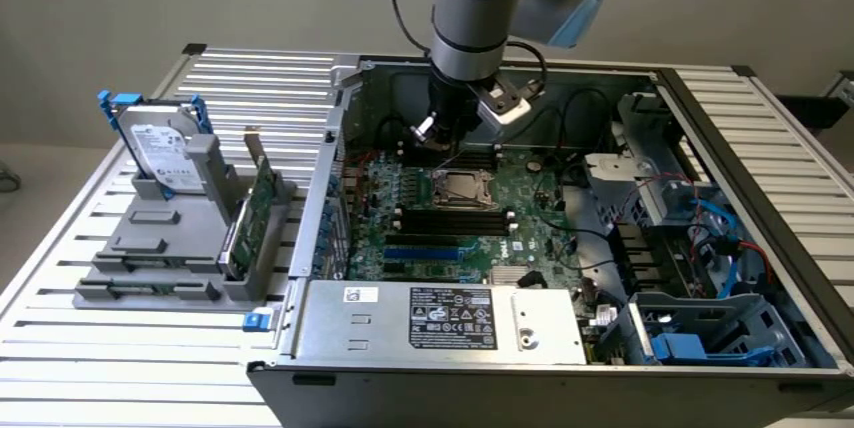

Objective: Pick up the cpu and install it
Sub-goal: 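Close the cpu cover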

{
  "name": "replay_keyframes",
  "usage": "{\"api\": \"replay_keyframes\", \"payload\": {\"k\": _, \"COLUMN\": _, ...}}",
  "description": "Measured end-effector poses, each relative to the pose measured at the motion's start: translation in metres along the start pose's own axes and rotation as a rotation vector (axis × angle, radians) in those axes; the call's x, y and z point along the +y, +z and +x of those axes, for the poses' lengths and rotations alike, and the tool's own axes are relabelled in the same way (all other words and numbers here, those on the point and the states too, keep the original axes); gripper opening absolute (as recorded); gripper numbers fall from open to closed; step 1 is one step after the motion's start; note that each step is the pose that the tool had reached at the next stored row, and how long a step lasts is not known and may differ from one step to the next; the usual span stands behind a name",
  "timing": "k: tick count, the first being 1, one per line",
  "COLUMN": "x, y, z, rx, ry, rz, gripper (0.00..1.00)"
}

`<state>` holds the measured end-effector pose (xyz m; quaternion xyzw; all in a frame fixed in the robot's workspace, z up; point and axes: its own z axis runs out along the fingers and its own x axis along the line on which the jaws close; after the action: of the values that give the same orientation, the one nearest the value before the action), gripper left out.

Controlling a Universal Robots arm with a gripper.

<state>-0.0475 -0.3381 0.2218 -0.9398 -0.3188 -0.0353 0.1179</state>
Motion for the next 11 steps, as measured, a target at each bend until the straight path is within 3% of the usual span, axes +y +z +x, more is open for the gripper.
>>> {"api": "replay_keyframes", "payload": {"k": 11, "x": -0.0014, "y": 0.002, "z": 0.0037, "rx": -0.0021, "ry": -0.01, "rz": 0.0014, "gripper": 0.11}}
